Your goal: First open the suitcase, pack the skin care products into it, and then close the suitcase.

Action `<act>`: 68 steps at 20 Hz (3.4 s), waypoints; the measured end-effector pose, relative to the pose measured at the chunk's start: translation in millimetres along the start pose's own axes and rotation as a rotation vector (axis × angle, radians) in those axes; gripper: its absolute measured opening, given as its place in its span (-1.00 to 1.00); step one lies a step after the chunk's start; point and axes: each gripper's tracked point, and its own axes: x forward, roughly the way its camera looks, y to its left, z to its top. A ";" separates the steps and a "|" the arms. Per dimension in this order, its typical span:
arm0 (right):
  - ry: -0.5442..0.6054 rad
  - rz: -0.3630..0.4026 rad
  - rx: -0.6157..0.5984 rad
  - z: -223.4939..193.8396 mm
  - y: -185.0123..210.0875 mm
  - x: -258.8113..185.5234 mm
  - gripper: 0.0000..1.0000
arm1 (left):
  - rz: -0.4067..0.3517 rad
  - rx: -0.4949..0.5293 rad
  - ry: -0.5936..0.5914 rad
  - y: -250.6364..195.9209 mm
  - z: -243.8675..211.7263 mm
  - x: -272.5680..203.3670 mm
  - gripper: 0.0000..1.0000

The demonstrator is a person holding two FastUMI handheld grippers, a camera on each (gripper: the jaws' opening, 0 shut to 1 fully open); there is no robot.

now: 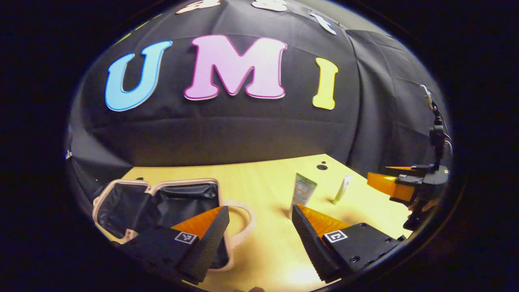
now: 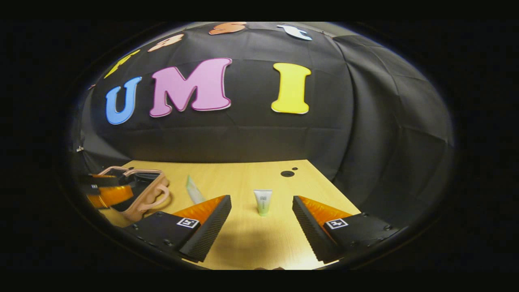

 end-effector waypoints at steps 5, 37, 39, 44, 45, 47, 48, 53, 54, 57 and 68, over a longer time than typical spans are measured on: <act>0.044 0.070 0.003 -29.1 -3.0 38.9 0.94 | -0.080 0.015 0.065 -36.3 -28.9 82.4 0.96; 0.059 0.088 -0.036 -46.7 27.2 126.2 -0.31 | -0.037 -0.060 0.050 -29.8 -48.5 153.0 -0.06; 0.057 0.118 -0.049 -36.1 38.1 111.7 -0.32 | -0.030 -0.059 0.026 -23.4 -32.2 140.4 -0.06; 0.068 0.251 -0.050 -1.9 92.9 59.7 -0.32 | 0.014 -0.106 0.014 23.4 23.8 64.3 -0.07; 0.070 0.281 -0.050 5.7 108.1 48.3 -0.31 | 0.035 -0.119 0.037 41.8 28.1 45.3 -0.07; 0.063 0.344 -0.054 21.4 141.5 28.2 -0.32 | 0.102 -0.115 0.098 89.4 26.3 5.9 -0.07; 0.064 0.378 -0.051 26.1 158.6 19.2 -0.32 | 0.145 -0.101 0.142 116.0 22.0 -9.9 -0.06; 0.087 0.525 -0.024 39.6 242.2 -12.8 -0.33 | 0.197 -0.154 0.435 205.2 -44.8 -40.4 -0.20; 0.090 0.545 -0.030 40.9 255.2 -16.7 -0.32 | 0.195 -0.169 0.500 217.2 -62.1 -40.5 -0.14; 0.088 0.589 -0.039 46.4 286.0 -24.7 -0.32 | 0.161 -0.224 0.680 235.4 -104.8 -26.7 -0.13; 0.208 0.591 -0.043 32.6 325.3 -19.8 -0.31 | 0.196 -0.119 0.888 272.9 -119.6 -10.8 0.08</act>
